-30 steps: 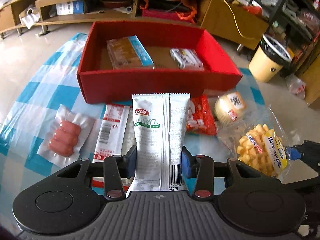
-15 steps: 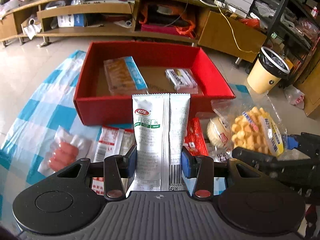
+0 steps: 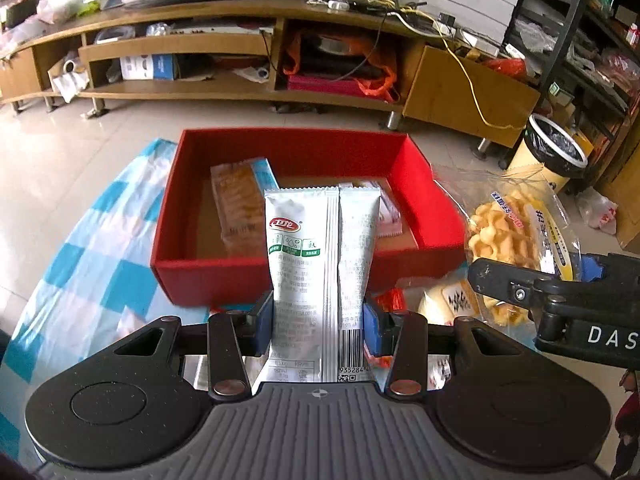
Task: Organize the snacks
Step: 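Carry the white sachet and waffle bag over the red box with both grippers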
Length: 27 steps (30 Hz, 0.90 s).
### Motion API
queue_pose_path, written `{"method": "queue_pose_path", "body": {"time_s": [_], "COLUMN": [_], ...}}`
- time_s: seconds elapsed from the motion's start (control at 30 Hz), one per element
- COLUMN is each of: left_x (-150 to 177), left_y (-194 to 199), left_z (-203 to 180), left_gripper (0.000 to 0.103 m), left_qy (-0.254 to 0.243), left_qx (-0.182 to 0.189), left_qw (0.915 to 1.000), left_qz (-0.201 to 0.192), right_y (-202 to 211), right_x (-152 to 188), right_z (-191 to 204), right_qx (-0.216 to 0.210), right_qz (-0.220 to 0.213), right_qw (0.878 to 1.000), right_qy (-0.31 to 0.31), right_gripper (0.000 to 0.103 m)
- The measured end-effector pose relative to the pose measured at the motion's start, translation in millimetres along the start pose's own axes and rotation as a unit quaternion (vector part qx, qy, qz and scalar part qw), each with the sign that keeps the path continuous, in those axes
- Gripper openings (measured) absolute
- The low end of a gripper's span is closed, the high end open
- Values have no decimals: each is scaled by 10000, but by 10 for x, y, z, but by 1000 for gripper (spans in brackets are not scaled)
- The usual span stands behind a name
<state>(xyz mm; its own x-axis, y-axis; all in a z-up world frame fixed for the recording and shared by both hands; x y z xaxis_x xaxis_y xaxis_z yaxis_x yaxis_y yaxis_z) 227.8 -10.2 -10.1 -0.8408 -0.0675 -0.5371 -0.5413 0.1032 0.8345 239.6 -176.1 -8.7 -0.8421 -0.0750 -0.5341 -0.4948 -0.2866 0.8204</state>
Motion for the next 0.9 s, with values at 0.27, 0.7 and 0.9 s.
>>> {"method": "queue_pose_path", "body": {"time_s": [0.27,0.7,0.9], "left_x": [-198,-408,-494], "left_y": [-27,-90,-145], "left_z": [64,130,164], "left_gripper": [52,52,52], "left_qy": [76,139,171], "left_qx": [-57,-166,-212], "left_qw": [9999,9994,9992], "left_qz": [-136,-264,-277], "right_y": [-67,-175,-264], "right_x": [-239,-422,-490], "right_z": [-30,-31,-44], "right_qx": [15,45,78], "right_qz": [-160,-246,-232], "right_qw": [9998,9996,9995], "right_qy": [-123,-160,-216], "right_gripper": [77,77,77]}}
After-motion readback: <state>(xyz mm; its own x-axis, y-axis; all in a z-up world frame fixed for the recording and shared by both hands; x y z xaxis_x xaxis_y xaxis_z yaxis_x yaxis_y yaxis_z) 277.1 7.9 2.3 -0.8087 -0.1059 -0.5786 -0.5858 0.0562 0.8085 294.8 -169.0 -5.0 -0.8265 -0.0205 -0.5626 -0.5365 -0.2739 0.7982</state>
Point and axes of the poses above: each gripper's, at about its wrist camera, not at the fingertips, and y roughly against the way its jaws point, z to its left, x to its underside, the point moved 7 cm from there along -y, roughly the way its jaws point, and after that the axes turned 5 degrees about z, right-handed, at the moved point
